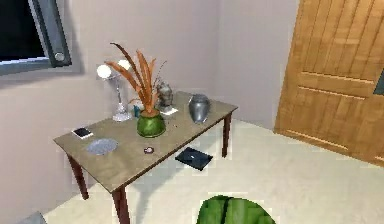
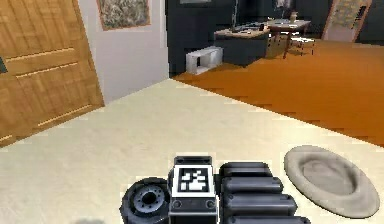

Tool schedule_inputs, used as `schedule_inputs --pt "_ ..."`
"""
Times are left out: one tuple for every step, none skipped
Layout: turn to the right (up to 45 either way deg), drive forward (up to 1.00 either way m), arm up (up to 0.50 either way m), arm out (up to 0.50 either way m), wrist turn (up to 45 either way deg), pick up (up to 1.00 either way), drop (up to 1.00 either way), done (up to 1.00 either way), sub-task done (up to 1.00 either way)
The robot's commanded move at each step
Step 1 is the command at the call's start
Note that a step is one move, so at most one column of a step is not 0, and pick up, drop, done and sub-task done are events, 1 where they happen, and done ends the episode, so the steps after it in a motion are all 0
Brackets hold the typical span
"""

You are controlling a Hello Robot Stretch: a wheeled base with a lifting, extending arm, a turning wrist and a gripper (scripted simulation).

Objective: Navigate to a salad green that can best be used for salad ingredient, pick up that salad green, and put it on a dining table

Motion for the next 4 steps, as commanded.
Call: schedule_inputs --pt "27.0 0.0 0.0 0.0 0.0 0.0 0.0 0.0 0.0" --pt "0.0 1.0 0.0 0.0 0.0 0.0 0.0 0.0 0.0" --pt "0.0 0.1 0.0 0.0 0.0 0.0 0.0 0.0 0.0" --pt "45.0 0.0 0.0 0.0 0.0 0.0 0.0 0.0 0.0"
